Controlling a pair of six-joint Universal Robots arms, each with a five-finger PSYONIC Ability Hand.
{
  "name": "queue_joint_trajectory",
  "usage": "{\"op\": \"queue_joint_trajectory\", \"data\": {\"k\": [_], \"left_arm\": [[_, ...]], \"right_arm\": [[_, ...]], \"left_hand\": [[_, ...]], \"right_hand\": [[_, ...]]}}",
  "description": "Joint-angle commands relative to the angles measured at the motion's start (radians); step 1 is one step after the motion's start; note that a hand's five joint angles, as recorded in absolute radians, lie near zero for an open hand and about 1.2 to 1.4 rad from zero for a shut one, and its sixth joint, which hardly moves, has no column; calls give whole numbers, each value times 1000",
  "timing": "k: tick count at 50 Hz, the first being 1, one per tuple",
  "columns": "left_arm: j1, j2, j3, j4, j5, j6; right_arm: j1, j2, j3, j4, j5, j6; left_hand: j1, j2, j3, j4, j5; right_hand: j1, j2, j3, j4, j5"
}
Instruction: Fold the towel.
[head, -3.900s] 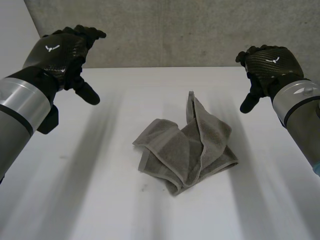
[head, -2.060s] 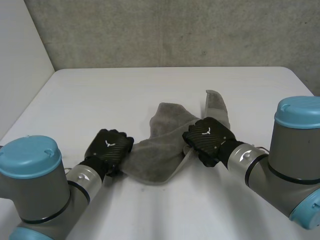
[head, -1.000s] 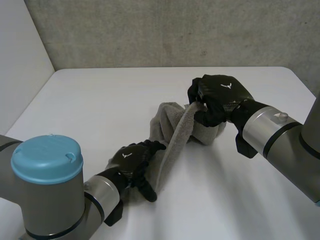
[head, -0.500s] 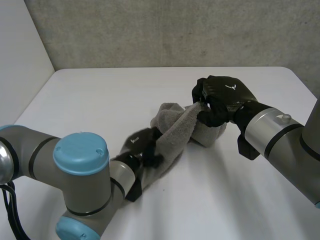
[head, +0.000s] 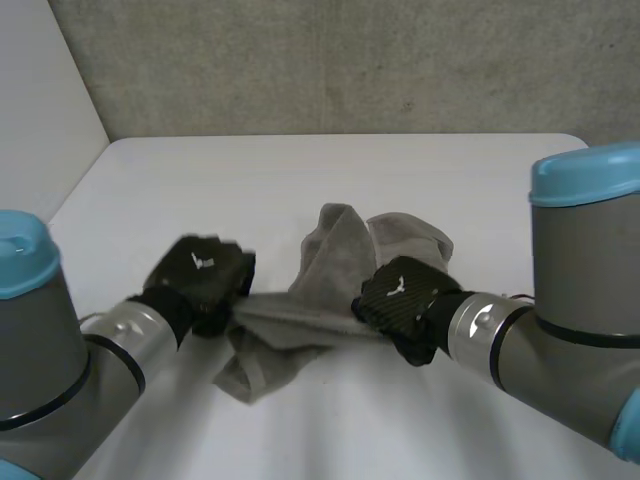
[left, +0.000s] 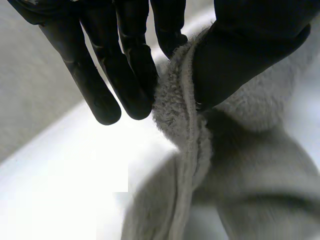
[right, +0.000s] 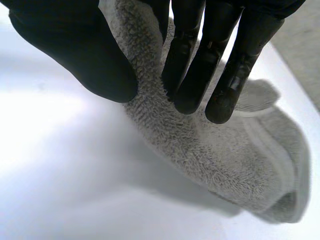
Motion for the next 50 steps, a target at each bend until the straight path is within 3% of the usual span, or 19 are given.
{"op": "queue_joint_trajectory", "data": {"k": [1, 6, 8, 9, 10, 11, 12, 13, 14, 15, 16, 19, 25, 30, 38, 43, 50], "left_arm": [[0, -195, 131, -5, -5, 128], [2, -262, 346, 125, -10, 136], [2, -268, 432, 182, -10, 136], [2, -268, 511, 255, -10, 136], [2, -268, 512, 256, -10, 136], [3, -266, 584, 349, -13, 135], [3, -259, 639, 450, -28, 127], [3, -259, 640, 451, -28, 127], [2, -248, 678, 545, -45, 127], [0, -233, 693, 622, -60, 132], [0, -233, 693, 623, -61, 132], [5, -194, 678, 721, -79, 126], [0, -151, 497, 655, -74, 135], [5, -122, 300, 588, -71, 135], [5, -111, -39, 532, -70, 138], [5, -110, -172, 456, -70, 153], [-14, -49, -238, 321, -70, 171]], "right_arm": [[30, 139, -140, 9, 17, -49], [41, 240, -353, -92, 75, -39], [43, 260, -501, -268, 144, -13], [43, 260, -502, -269, 144, -13], [43, 256, -551, -401, 182, 18], [43, 242, -574, -549, 211, 55], [43, 242, -574, -551, 212, 55], [40, 216, -573, -701, 232, 82], [40, 216, -573, -703, 232, 83], [38, 181, -556, -850, 242, 96], [36, 146, -525, -973, 247, 104], [36, 84, -444, -1107, 241, 104], [33, 52, -358, -1045, 186, 109], [32, 50, -270, -858, 130, 104], [43, 124, -87, -323, 112, 87], [44, 135, -24, -157, 100, 99], [43, 110, 29, -134, 42, 142]], "left_hand": [[210, 180, 182, 179, 187], [210, 180, 182, 179, 187], [210, 180, 182, 179, 187], [210, 180, 182, 179, 187], [210, 180, 182, 179, 187], [210, 180, 182, 179, 187], [210, 180, 182, 179, 187], [210, 180, 182, 179, 187], [210, 180, 182, 179, 187], [210, 180, 182, 179, 187], [210, 180, 182, 179, 187], [210, 180, 182, 179, 187], [210, 180, 182, 179, 187], [210, 180, 182, 179, 187], [210, 180, 182, 179, 187], [210, 180, 182, 179, 187], [210, 180, 182, 179, 187]], "right_hand": [[428, 221, 212, 206, 231], [428, 221, 212, 206, 231], [428, 221, 212, 206, 231], [428, 221, 212, 206, 231], [428, 221, 212, 206, 231], [428, 221, 212, 206, 231], [428, 221, 212, 206, 231], [428, 221, 212, 206, 231], [428, 221, 212, 206, 231], [428, 221, 212, 206, 231], [428, 221, 212, 206, 231], [428, 221, 212, 206, 231], [428, 221, 212, 206, 231], [428, 221, 212, 206, 231], [428, 221, 212, 206, 231], [428, 221, 212, 206, 231], [428, 221, 212, 206, 231]]}}
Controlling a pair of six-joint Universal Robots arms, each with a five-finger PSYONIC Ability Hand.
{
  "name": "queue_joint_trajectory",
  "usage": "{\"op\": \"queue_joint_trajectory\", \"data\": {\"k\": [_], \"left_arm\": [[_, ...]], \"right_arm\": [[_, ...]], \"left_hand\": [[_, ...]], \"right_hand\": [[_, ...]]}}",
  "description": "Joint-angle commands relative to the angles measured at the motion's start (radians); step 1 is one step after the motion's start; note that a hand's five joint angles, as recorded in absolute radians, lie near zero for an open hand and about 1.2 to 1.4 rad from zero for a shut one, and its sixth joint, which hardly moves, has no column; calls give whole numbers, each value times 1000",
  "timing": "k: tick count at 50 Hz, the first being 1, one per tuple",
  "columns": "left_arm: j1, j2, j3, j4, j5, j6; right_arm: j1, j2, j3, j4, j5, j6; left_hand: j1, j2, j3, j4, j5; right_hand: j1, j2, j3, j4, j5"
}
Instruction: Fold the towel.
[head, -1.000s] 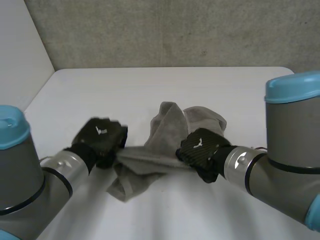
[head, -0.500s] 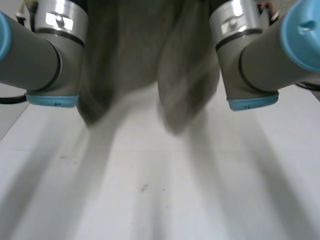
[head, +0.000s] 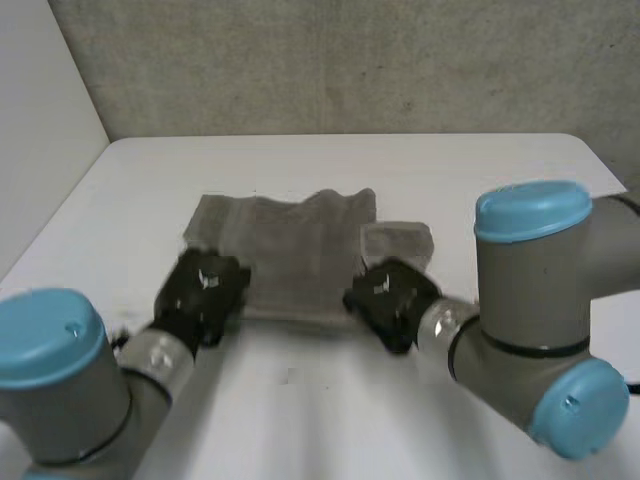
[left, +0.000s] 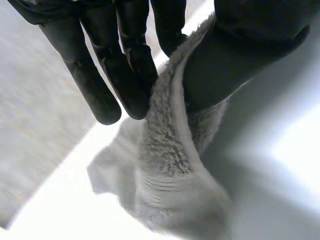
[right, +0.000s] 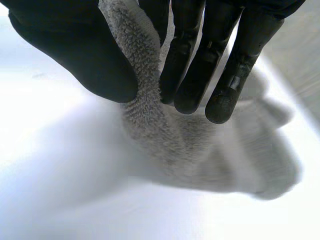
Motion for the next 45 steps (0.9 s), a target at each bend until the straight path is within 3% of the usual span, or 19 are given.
{"op": "queue_joint_trajectory", "data": {"k": [1, 3, 4, 5, 6, 7, 8, 9, 13, 21, 26, 33, 45], "left_arm": [[-14, 59, -55, -118, 0, 16], [-16, 87, -64, -127, 1, 16], [-19, 113, -71, -130, 1, 16], [-28, 137, -81, -132, 1, 16], [-28, 137, -81, -132, 1, 16], [-37, 163, -91, -133, 1, 17], [-44, 186, -104, -136, 0, 19], [-44, 187, -104, -136, 0, 19], [-51, 248, -148, -165, 0, 22], [-71, 328, -222, -225, 1, 20], [-71, 369, -251, -227, 0, 22], [-71, 400, -268, -227, 0, 22], [-71, 400, -277, -225, 0, 20]], "right_arm": [[-3, -40, 58, 47, -64, 71], [-7, -63, 61, 48, -73, 100], [-10, -84, 64, 48, -84, 126], [-10, -84, 64, 48, -84, 127], [-10, -100, 67, 48, -94, 143], [-10, -100, 67, 48, -94, 144], [-13, -115, 70, 47, -108, 148], [-13, -132, 64, 45, -119, 147], [-36, -161, 37, 41, -134, 142], [-106, -161, -81, 113, -231, -33], [-97, -51, -196, 139, -245, -190], [-94, 92, -293, 123, -243, -283], [-57, 318, -391, -102, -193, -467]], "left_hand": [[196, 179, 180, 178, 184], [196, 179, 180, 178, 184], [196, 179, 180, 178, 184], [196, 179, 180, 178, 184], [196, 179, 180, 178, 184], [196, 179, 180, 178, 184], [196, 179, 180, 178, 184], [196, 179, 180, 178, 184], [196, 179, 180, 178, 184], [196, 179, 180, 178, 184], [196, 179, 180, 178, 184], [196, 179, 180, 178, 184], [196, 179, 180, 178, 184]], "right_hand": [[424, 215, 209, 201, 229], [379, 169, 163, 156, 183], [58, -151, -157, -164, -137], [55, -154, -160, -168, -140], [-363, -573, -579, -586, -559], [-368, -577, -583, -590, -563], [-693, -902, -908, -916, -889], [-798, -1007, -1013, -1021, -993], [-798, -1007, -1013, -1021, -993], [-798, -1007, -1013, -1021, -993], [-797, -1006, -1012, -1019, -992], [-676, -885, -891, -899, -872], [-482, -691, -697, -705, -678]]}}
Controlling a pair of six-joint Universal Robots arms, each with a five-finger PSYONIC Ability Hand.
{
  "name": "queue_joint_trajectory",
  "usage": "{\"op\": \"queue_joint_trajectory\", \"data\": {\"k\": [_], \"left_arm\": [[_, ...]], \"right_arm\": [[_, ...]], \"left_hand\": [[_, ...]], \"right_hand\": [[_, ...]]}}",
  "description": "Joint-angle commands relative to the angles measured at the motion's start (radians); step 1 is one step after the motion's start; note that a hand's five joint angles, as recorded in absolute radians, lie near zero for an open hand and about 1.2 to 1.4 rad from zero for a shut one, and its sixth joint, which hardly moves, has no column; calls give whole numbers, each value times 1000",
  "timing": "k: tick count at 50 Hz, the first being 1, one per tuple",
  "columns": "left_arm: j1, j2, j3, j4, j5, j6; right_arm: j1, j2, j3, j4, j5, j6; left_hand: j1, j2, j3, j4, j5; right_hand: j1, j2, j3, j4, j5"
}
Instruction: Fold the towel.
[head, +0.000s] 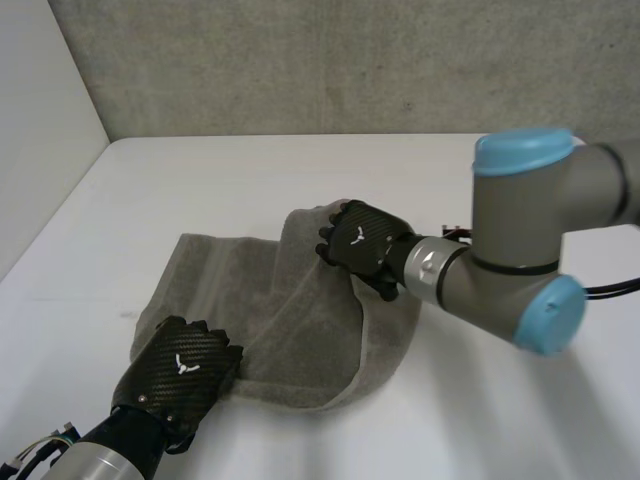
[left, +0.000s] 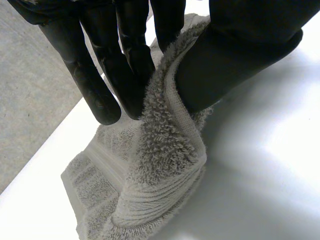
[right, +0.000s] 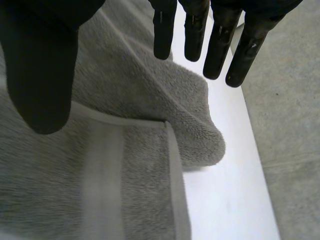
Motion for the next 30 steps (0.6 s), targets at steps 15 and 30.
{"op": "queue_joint_trajectory", "data": {"k": [15, 30], "left_arm": [[6, -4, -2, 3, 0, -3], [29, -17, 27, 14, -1, -3]], "right_arm": [[15, 312, -210, -160, 90, -190], [-22, 134, -164, -236, 174, -30]], "left_hand": [[196, 179, 180, 178, 184], [196, 179, 180, 178, 184]], "right_hand": [[583, 540, 533, 532, 535], [1108, 1065, 1059, 1058, 1060]]}}
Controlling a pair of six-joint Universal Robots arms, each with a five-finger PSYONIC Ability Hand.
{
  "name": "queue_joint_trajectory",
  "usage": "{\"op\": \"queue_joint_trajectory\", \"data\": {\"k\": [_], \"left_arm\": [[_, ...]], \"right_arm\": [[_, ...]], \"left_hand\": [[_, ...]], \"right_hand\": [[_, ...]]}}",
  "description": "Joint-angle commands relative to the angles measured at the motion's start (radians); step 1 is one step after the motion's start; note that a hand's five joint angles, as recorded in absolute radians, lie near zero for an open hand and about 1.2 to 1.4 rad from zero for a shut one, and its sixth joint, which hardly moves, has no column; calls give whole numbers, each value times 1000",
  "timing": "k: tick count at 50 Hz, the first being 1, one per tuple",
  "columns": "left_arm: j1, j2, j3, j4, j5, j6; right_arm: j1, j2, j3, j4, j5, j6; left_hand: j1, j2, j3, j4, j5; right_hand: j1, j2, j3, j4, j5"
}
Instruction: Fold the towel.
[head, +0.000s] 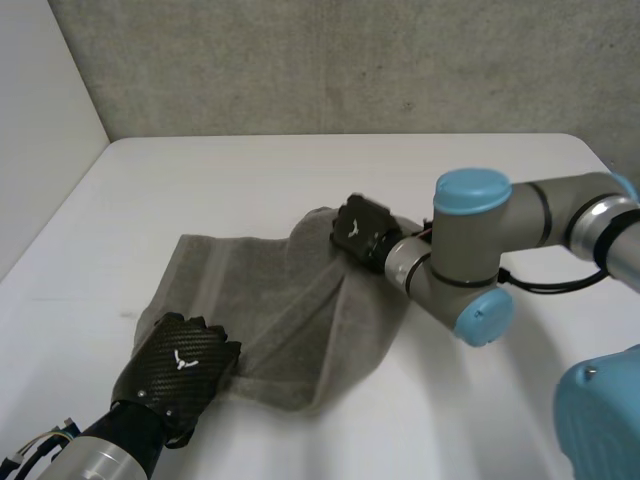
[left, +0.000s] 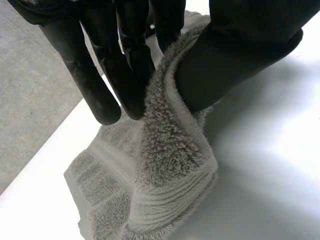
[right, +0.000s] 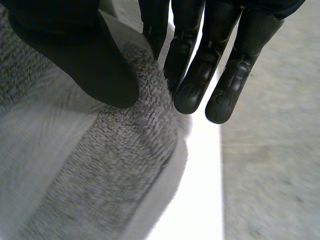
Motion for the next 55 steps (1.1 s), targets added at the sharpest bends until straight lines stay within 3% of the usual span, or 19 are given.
{"op": "queue_joint_trajectory", "data": {"k": [1, 8, 12, 20, 27, 34, 39, 46, 50, 55], "left_arm": [[19, -6, 22, 4, -1, 0], [78, -7, 50, 10, 1, 0], [83, -7, 50, 12, 2, -1], [80, -12, 42, 62, 22, -3], [83, -70, 59, 81, 25, 2], [89, 17, 152, 44, 27, 6], [115, 93, 292, -11, 45, 0], [120, 97, 598, -218, 64, -46], [129, 79, 689, -271, 64, -66], [204, -83, 798, -465, 90, -61]], "right_arm": [[-42, -190, 91, -31, 54, 175], [-113, -324, 220, 54, 2, 272], [-169, -384, 289, 202, -7, 301], [-265, -462, 451, 347, -44, 532], [-300, -551, 617, 367, -92, 488], [-363, -836, 594, 488, -102, 345], [-366, -963, 460, 476, -102, 454], [-375, -1057, 338, 440, -110, 563], [-401, -1056, 323, 491, -107, 505], [-397, -944, 324, 613, -75, 326]], "left_hand": [[196, 179, 180, 178, 184], [196, 179, 180, 178, 184], [196, 179, 180, 178, 184], [196, 179, 180, 178, 184], [196, 179, 180, 178, 184], [196, 179, 180, 178, 184], [196, 179, 180, 178, 184], [196, 179, 180, 178, 184], [196, 179, 180, 178, 184], [196, 179, 180, 178, 184]], "right_hand": [[433, 217, 215, 206, 251], [433, 217, 215, 206, 251], [433, 217, 215, 206, 251], [433, 217, 215, 206, 251], [433, 217, 215, 206, 251], [433, 217, 215, 206, 251], [433, 217, 215, 206, 251], [433, 217, 215, 206, 251], [433, 217, 215, 206, 251], [433, 217, 215, 206, 251]]}}
